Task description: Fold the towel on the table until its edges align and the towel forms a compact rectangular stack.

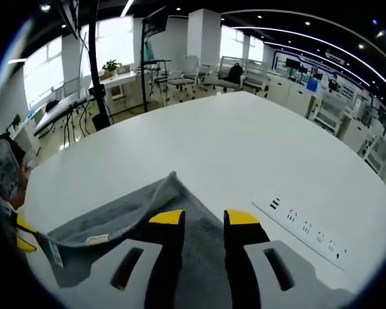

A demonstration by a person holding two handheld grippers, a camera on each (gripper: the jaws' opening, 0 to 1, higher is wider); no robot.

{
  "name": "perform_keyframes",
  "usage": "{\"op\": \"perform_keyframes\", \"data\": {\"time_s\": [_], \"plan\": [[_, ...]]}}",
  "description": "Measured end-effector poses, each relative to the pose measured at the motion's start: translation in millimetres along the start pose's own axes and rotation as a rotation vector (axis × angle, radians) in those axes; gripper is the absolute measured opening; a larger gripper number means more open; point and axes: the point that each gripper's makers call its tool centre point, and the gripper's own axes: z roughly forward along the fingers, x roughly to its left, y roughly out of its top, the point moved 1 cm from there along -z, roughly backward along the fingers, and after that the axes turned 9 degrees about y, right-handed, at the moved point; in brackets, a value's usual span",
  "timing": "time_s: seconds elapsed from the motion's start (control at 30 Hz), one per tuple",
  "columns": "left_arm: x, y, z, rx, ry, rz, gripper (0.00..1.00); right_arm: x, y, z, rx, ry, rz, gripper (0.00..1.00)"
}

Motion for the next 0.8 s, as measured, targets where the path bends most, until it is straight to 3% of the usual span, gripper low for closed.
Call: {"op": "perform_keyframes", "data": {"time_s": [0.13, 0.2, 0.43, 0.8], "plan": [[-8.6, 2.1, 9.4, 0.017, -0.028, 0.044, 0.16, -0.5, -5.1, -10.9, 0.004, -0.011, -0.014, 0.23], [-3.6, -5.0, 12.9, 0.056, -0.005, 0.068, 0.16, -4.0, -7.4, -19.5, 0.012, -0.019, -0.019, 0.23], [15.6, -23.3, 18.7, 0.120, 0.032, 0.038, 0.17, -23.2, -17.7, -44.7, 0.013, -0.060, -0.002, 0.23], [18.0, -37.1, 9.8, 0.164, 0.030, -0.014, 0.19, -44.3, -46.2, -76.1, 0.033, -0.106, 0.047, 0.23]]}}
